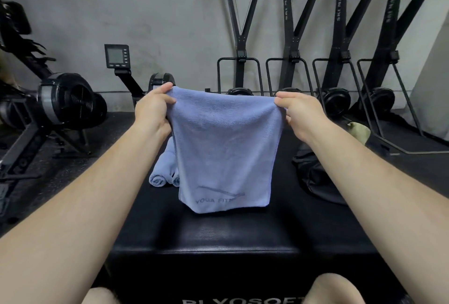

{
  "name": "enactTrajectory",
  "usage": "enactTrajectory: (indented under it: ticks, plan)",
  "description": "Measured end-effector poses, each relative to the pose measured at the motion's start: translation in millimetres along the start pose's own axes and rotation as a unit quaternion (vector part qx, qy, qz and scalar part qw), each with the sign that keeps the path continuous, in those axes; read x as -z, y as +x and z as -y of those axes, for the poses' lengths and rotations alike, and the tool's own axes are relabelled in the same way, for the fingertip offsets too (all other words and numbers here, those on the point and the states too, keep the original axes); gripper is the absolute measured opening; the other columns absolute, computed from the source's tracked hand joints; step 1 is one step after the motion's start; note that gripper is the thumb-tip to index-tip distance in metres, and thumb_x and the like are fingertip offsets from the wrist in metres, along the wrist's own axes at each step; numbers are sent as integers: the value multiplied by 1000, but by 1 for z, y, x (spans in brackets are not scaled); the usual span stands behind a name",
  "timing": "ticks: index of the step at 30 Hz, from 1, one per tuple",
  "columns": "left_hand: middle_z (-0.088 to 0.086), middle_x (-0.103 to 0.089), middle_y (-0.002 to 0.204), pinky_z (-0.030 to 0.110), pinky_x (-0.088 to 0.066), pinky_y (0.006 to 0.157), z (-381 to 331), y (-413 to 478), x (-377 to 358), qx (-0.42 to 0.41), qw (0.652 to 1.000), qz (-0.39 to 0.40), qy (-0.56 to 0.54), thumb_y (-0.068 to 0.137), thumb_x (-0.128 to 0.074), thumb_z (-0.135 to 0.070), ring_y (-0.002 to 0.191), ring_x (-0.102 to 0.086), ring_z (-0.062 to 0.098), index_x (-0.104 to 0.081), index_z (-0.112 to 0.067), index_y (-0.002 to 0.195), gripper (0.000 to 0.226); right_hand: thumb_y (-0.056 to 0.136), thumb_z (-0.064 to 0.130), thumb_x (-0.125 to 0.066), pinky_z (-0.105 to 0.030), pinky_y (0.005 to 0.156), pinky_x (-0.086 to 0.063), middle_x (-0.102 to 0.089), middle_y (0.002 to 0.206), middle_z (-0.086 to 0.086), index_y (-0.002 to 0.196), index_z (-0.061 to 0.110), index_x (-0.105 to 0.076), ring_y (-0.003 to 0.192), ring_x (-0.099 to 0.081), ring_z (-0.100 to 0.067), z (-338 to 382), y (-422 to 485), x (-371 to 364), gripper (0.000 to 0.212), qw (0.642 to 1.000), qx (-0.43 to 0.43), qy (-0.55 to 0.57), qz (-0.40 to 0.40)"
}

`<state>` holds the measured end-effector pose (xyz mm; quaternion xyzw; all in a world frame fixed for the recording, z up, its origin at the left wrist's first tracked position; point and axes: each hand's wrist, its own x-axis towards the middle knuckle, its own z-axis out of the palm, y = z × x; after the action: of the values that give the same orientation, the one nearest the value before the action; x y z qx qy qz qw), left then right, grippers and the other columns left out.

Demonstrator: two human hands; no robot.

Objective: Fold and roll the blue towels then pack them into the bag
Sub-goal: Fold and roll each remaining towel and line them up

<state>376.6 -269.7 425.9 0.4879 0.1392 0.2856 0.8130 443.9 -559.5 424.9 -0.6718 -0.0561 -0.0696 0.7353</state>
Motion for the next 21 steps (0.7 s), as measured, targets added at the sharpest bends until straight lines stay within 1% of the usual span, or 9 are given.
enactTrajectory:
  ticks: [2,4,6,8,11,13,15,18,21]
  plan:
    - [5,-73,113,24,-53,68,1,-1,1,-6,1000,-17,22,75,-54,11,95,-66,19,-80,-22,101,50,85,5,-74,-32,74,-48,-73,99,0,99,22,-75,86,-65,-14,-1,0,-1,23,1000,-1,-1,-8]
    - [2,-75,110,24,-50,70,2,-3,0,-4,999,-31,25,74,-59,5,96,-66,18,-81,-22,98,43,84,4,-74,-34,76,-51,-72,101,0,100,24,-75,87,-64,-16,-2,1,-2,26,1000,-4,3,-16]
    - [2,-76,109,23,-50,69,3,-3,0,1,999,-36,11,78,-66,-1,92,-66,16,-80,-19,101,32,84,6,-74,-35,78,-51,-73,102,-4,99,23,-74,89,-65,-20,-4,1,-1,23,1000,-7,20,-23]
    - [5,-76,108,23,-53,68,6,-1,0,-10,999,-35,11,84,-70,-3,92,-68,16,-78,-15,103,24,86,5,-72,-35,81,-54,-73,103,-5,99,22,-74,92,-65,-24,-6,1,-2,22,999,-2,29,-24]
    - [6,-75,108,22,-56,70,7,1,2,-25,999,-31,20,86,-68,3,94,-71,16,-76,-14,106,28,87,-1,-68,-38,93,-58,-71,108,-5,99,24,-74,103,-69,-25,-8,-1,-1,28,999,25,10,-28]
    - [3,-73,107,19,-54,68,6,0,2,-29,999,-29,34,85,-65,6,94,-69,12,-76,-16,108,34,86,-2,-66,-40,97,-57,-71,112,-4,99,27,-74,108,-68,-25,-9,-1,-1,33,999,32,-2,-19]
    - [1,-72,107,19,-52,70,5,-1,2,-31,998,-25,45,83,-63,9,96,-68,11,-77,-18,109,39,85,-3,-65,-40,101,-54,-70,116,-3,101,29,-74,110,-67,-23,-8,-1,-2,37,999,33,-6,-7]
    - [4,-73,104,20,-51,71,2,1,3,-46,997,-30,57,80,-64,11,92,-67,14,-78,-17,105,40,88,-2,-64,-31,99,-53,-68,117,0,114,25,-73,111,-64,-17,-3,-3,-3,39,998,50,-41,-2]
    - [5,-74,102,19,-51,69,-2,1,5,-80,992,-18,95,80,-67,9,88,-68,16,-76,-19,101,36,89,0,-61,-17,83,-46,-68,115,5,123,20,-70,109,-61,-11,2,-5,-4,40,987,98,-128,-12]
